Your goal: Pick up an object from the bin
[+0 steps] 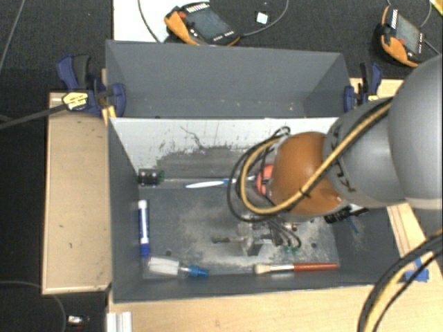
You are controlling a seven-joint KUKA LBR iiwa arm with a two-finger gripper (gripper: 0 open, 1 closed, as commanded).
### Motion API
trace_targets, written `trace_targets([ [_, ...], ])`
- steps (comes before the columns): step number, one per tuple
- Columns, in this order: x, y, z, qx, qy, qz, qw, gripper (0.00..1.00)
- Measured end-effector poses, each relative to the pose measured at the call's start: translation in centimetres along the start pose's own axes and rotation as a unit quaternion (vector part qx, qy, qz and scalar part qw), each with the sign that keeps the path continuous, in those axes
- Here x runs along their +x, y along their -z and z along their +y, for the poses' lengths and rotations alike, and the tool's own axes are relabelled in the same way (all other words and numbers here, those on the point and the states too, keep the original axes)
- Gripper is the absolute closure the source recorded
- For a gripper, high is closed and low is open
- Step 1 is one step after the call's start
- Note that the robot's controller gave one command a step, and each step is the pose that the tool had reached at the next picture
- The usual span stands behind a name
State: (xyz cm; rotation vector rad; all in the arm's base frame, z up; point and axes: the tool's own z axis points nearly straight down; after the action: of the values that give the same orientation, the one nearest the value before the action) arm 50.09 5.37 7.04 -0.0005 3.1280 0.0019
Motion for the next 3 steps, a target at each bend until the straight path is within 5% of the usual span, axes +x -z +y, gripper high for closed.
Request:
trace_targets([
  [3, -0.1, 1.1, 0.0, 0.0, 0.0, -0.0029, 1.0, 1.0],
])
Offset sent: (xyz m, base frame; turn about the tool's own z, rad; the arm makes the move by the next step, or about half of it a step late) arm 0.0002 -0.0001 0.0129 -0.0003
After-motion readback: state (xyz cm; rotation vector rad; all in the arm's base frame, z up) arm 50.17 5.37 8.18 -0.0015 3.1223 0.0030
